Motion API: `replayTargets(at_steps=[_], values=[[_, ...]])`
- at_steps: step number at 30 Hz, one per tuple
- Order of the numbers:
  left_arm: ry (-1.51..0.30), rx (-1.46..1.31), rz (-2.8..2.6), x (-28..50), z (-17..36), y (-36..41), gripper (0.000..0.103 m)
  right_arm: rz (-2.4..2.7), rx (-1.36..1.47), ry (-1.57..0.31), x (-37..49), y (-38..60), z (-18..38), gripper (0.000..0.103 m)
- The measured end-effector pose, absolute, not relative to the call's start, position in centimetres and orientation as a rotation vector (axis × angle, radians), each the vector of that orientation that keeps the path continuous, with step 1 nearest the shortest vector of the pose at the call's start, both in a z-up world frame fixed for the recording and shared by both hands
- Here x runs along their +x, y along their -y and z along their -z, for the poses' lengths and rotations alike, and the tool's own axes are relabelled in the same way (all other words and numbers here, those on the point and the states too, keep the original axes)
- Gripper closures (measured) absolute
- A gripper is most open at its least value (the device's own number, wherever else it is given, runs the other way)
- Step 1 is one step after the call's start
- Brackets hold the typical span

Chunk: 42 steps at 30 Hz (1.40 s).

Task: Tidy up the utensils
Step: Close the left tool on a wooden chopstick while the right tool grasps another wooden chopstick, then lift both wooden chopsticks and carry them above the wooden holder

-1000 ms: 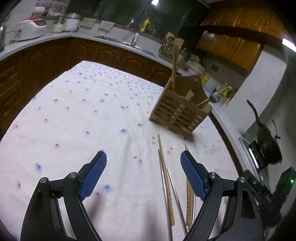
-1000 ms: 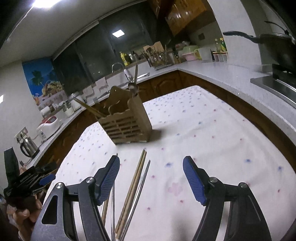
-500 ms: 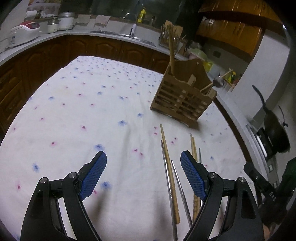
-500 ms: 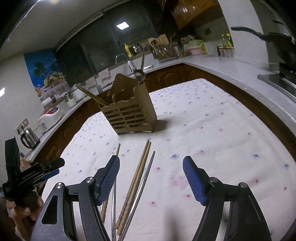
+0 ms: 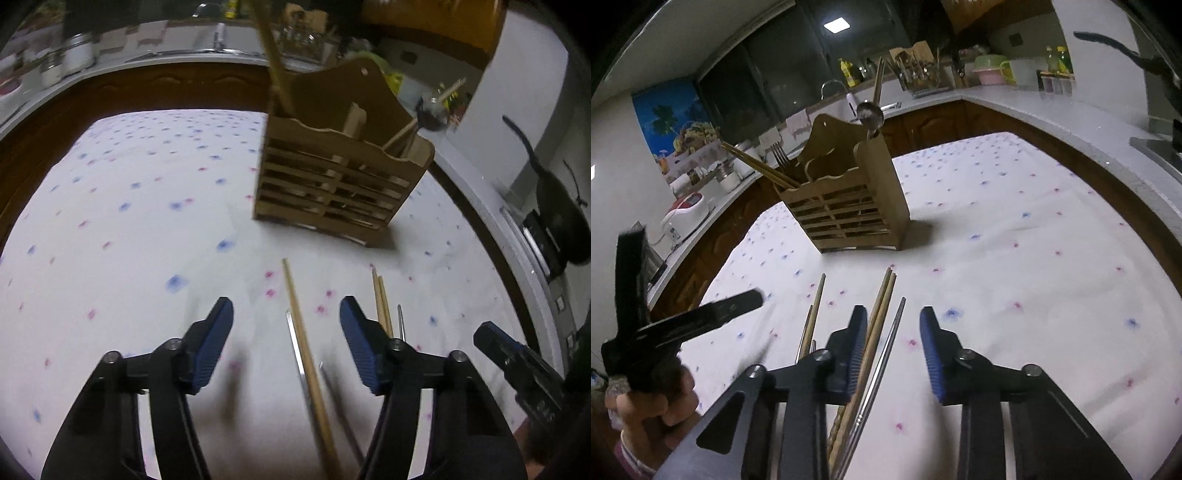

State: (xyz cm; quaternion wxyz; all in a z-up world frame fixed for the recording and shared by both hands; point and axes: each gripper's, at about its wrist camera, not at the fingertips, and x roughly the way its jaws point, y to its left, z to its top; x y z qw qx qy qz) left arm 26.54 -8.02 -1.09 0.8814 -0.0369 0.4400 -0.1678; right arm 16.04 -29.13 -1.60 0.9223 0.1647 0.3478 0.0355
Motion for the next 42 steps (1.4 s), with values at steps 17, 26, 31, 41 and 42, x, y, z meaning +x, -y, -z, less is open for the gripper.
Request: replayTargets(at_steps=[17, 26, 31, 41, 42], values=[[-1.026, 0.127, 0.393, 28.5, 5.5, 7.2, 0.093, -0.112, 0.34, -0.816, 20.6, 28.1, 4.0, 0.09], [-1.053, 0.011, 0.379, 28.5, 5.6, 3.7, 0.092, -0.141, 0.301, -0.909, 26.0, 25.7, 6.6, 0.094], [-1.049, 0.017, 0.374, 29.1, 5.5, 5.1, 0.083, -0.108, 0.281, -0.934, 27.0, 25.8, 7.1, 0.097], [-1.027, 0.053, 0.373, 29.7, 5.5, 7.2, 0.096, -0.089, 0.175, -0.925, 27.8, 24.6, 7.0, 0.095], [-1.027, 0.042, 0.376, 29.7, 5.4, 7.0, 0.096, -0.091, 0.18, -0.925, 27.8, 24.7, 6.9, 0.096]])
